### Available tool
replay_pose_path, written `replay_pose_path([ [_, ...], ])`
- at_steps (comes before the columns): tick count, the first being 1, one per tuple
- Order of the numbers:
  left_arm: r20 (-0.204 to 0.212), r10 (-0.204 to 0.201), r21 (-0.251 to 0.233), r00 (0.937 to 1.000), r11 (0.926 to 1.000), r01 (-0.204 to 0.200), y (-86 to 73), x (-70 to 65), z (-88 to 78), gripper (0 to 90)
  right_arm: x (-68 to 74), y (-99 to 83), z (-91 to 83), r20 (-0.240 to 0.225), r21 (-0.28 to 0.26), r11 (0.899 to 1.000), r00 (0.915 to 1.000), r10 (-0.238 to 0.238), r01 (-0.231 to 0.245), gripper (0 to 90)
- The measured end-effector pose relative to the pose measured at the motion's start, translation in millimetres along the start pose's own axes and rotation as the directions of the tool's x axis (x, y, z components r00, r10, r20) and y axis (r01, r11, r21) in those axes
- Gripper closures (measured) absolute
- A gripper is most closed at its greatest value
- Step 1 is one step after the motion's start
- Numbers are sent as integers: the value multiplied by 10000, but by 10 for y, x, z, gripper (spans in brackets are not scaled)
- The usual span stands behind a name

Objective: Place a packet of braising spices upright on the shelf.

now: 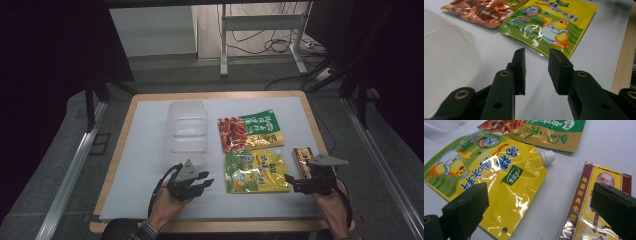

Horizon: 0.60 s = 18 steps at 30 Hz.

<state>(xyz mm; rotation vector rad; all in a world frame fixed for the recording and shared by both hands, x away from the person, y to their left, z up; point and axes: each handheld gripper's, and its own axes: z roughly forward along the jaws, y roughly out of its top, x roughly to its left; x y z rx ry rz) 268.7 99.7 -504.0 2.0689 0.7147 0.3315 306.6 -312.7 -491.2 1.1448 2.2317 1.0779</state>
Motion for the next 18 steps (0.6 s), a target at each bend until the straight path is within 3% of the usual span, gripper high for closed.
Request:
replay_pose_path([
  [6, 82, 18, 92, 10000, 10000, -19, 46, 12, 110, 800, 3, 0, 7, 62, 32, 9998, 9998, -183, 183, 19],
  [11, 108, 465, 231, 9989, 9986, -467, 148, -39, 269, 895, 0, -5, 16, 51, 14, 9995, 9994, -328, 328, 18],
  [18, -17, 636, 412, 9980, 9971, -635, 236, -54, 488, 897, -1, -7, 18, 61, -2, 9993, 9993, -370, 370, 18],
])
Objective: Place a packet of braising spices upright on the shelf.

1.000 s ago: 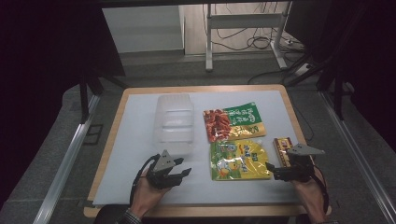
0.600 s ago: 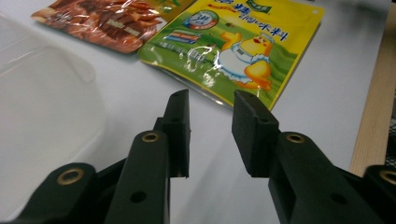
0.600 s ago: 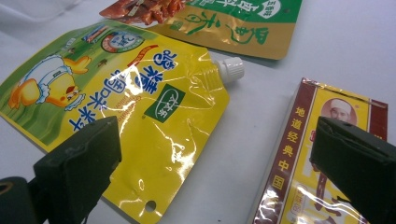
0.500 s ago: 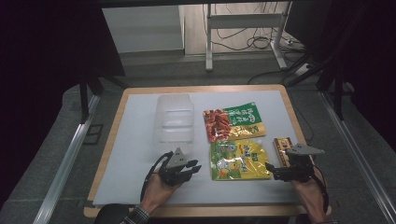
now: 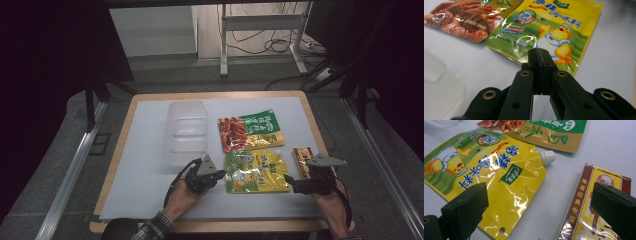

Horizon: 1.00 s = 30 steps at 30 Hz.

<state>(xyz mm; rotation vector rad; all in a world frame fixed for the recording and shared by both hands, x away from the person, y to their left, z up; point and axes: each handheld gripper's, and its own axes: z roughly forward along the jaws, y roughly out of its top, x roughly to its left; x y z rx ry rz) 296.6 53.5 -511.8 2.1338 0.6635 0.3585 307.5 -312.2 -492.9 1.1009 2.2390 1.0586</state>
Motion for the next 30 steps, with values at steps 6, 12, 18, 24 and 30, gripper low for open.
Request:
replay_pose_path([
  [6, -182, 59, -68, 9998, 10000, -61, 41, 52, 174, 898, 3, -2, 7, -28, 26, 10000, 10000, 14, -14, 18],
  [12, -163, 12, -82, 9999, 10000, -13, 82, 95, 348, 898, 3, -7, 25, -85, 157, 9999, 10000, -14, 16, 18],
  [18, -146, 82, 65, 9999, 9999, -81, 92, 71, 483, 899, 4, -7, 24, -102, 146, 9999, 9999, -8, 10, 19],
  [24, -547, 299, 499, 9981, 9984, -271, 51, 48, 510, 900, 12, -2, 21, -132, 104, 9999, 9999, 2, -1, 18],
  [30, -885, 536, 799, 9946, 9957, -466, -8, 47, 489, 900, 37, 8, 28, -280, 111, 9999, 9996, 24, -21, 18],
])
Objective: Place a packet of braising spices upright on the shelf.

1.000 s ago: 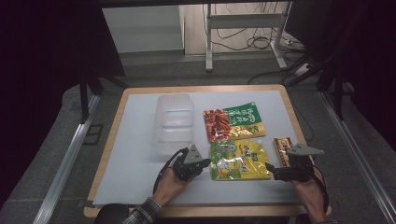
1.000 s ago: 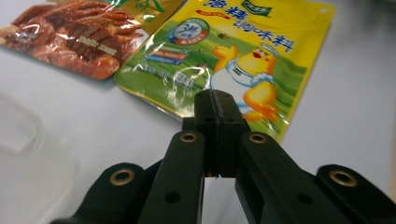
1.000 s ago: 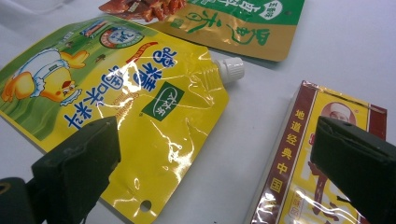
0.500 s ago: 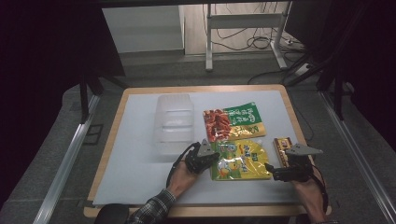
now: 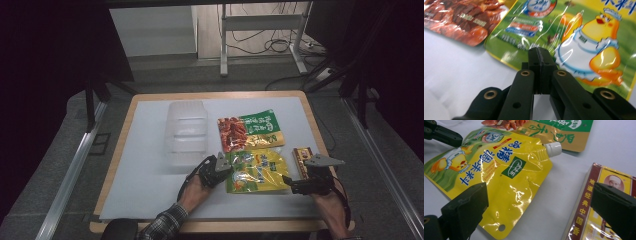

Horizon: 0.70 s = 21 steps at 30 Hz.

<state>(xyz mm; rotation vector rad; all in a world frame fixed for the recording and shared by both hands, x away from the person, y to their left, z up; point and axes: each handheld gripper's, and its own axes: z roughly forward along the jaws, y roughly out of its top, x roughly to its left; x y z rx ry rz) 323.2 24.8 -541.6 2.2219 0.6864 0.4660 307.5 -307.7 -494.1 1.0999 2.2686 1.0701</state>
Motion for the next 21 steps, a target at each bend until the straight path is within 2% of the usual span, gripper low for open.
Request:
replay_pose_path([
  [2, -85, 112, 21, 9999, 9999, -112, 1, -11, 1, 900, 9, 5, 17, -134, 6, 10000, 9999, 71, -71, 18],
  [4, 44, -23, -1, 10000, 10000, 23, -4, 7, 1, 900, 14, 5, 29, -232, 41, 9999, 9997, 108, -107, 18],
  [7, 34, -10, 2, 10000, 10000, 10, -4, 5, 1, 900, 17, 6, 43, -340, 85, 9998, 9993, 167, -165, 18],
  [10, 17, -13, 10, 10000, 10000, 13, -4, 2, 1, 900, 23, 4, 94, -657, 231, 9987, 9968, 459, -445, 18],
  [21, 68, -89, 38, 9999, 10000, 89, -7, 11, -4, 900, 67, 23, 261, -1313, 700, 9960, 9892, 649, -561, 19],
])
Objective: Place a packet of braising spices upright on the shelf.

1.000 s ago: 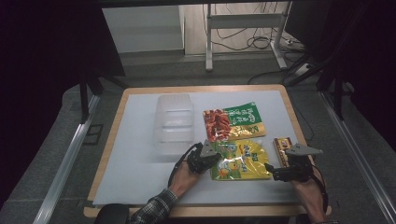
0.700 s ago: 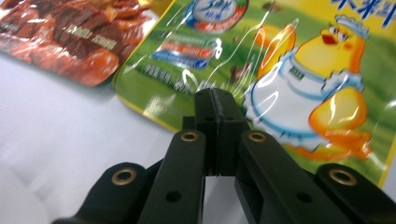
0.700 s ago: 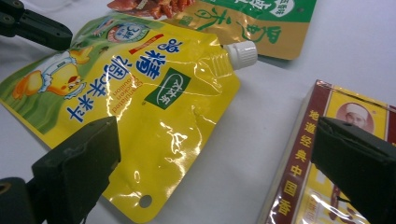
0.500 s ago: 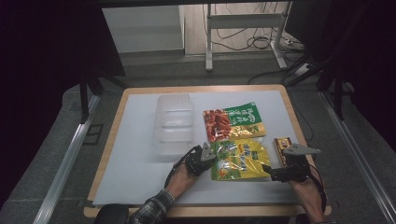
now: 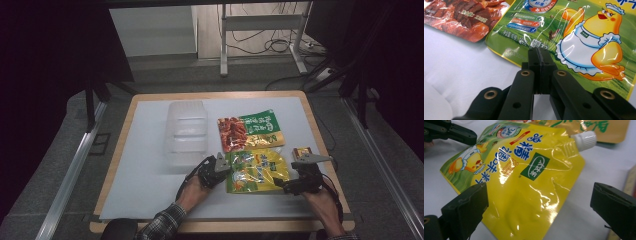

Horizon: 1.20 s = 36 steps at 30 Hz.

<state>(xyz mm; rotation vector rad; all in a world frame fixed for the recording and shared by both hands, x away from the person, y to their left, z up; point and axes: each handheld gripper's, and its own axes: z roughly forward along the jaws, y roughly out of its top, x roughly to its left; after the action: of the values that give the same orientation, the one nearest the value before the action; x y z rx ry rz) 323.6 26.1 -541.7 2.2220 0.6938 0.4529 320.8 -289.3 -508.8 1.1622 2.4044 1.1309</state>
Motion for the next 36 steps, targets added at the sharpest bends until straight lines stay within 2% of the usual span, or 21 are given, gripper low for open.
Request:
replay_pose_path([
  [5, 53, -61, -4, 10000, 10000, 61, -1, 8, -1, 900, -54, 13, 125, -574, 304, 9989, 9977, 367, -350, 20],
  [9, 56, -61, -3, 10000, 10000, 61, 0, 9, -1, 900, -64, 27, 190, -723, 434, 9982, 9964, 433, -402, 22],
  [10, 57, -61, -5, 10000, 10000, 61, 0, 9, -1, 900, -72, 43, 228, -972, 438, 9975, 9935, 589, -549, 24],
  [16, 152, -165, -34, 9997, 9999, 165, -2, 21, -1, 900, -71, 74, 301, -1486, 466, 9954, 9848, 903, -842, 41],
  [17, 147, -183, -26, 9997, 9998, 184, -2, 19, -1, 900, -68, 97, 316, -1606, 503, 9936, 9811, 1084, -1015, 44],
  [21, 156, -191, -20, 9997, 9998, 192, 0, 26, -3, 900, -45, 125, 323, -1780, 546, 9916, 9760, 1253, -1174, 48],
  [25, 171, -238, -70, 9996, 9997, 239, -3, 28, -8, 900, -14, 200, 263, -2282, 174, 9907, 9642, 1350, -1346, 45],
  [27, 125, -240, -64, 9996, 9997, 241, -1, 23, -10, 900, 3, 211, 266, -2233, 249, 9910, 9656, 1334, -1312, 47],
  [28, 84, -220, -60, 9997, 9997, 221, 0, 17, -12, 900, 32, 231, 287, -2253, 494, 9904, 9646, 1367, -1288, 55],
  [29, 23, -211, -52, 9998, 9998, 211, 1, 10, -13, 899, 66, 246, 295, -2110, 583, 9911, 9689, 1292, -1195, 86],
  [30, -38, -226, -55, 9997, 9997, 225, 3, 2, -15, 899, 104, 262, 287, -1581, 610, 9934, 9817, 1057, -971, 148],
  [31, -285, -156, 30, 9995, 9999, 157, 18, -21, -25, 896, 133, 292, 233, -1091, 394, 9957, 9902, 877, -838, 307],
  [33, -438, -42, 107, 9990, 9999, 47, 28, -31, -35, 850, 77, 311, 150, -1482, -78, 9891, 9784, 1443, -1471, 449],
  [34, -533, 24, 190, 9986, 9998, -14, 38, -38, -47, 850, 77, 311, 150, -1482, -78, 9891, 9784, 1443, -1471, 449],
  [35, -596, 66, 218, 9982, 9997, -53, 43, -42, -63, 828, 55, 316, 121, -1580, -214, 9855, 9739, 1631, -1685, 542],
  [36, -624, 43, 175, 9980, 9998, -32, 44, -46, -79, 772, 38, 323, 85, -1535, -316, 9863, 9759, 1554, -1620, 635],
])
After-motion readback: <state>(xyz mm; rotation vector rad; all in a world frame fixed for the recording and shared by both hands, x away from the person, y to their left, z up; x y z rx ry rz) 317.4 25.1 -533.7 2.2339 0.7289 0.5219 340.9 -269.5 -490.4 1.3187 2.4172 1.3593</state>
